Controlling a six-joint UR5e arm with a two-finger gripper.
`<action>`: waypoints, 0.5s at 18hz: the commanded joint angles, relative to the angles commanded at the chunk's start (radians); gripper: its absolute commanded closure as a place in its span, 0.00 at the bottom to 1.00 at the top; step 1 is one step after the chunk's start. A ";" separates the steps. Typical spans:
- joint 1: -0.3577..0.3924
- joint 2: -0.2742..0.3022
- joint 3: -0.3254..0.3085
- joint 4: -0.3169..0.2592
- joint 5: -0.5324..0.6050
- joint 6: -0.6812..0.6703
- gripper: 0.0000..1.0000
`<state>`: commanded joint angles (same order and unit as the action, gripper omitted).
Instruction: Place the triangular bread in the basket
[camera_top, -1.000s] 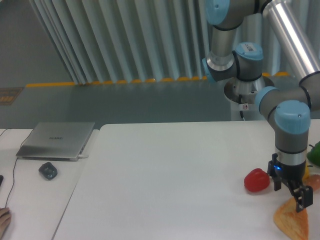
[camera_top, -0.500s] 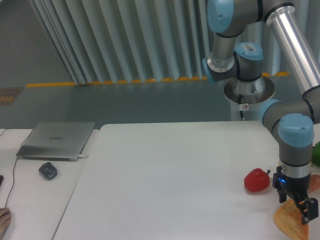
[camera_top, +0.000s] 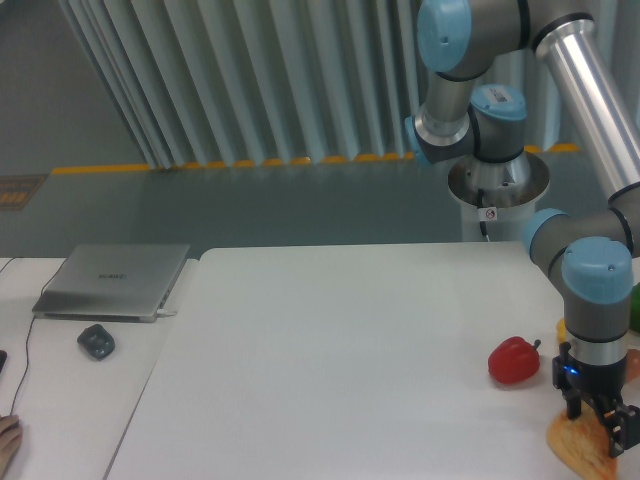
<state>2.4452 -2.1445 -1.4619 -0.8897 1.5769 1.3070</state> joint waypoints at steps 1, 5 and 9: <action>0.000 0.000 0.000 0.000 0.003 0.000 1.00; 0.000 0.018 0.000 -0.002 0.003 -0.002 1.00; 0.015 0.129 -0.026 -0.040 0.005 -0.003 1.00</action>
<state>2.4605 -2.0159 -1.4879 -0.9294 1.5815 1.3039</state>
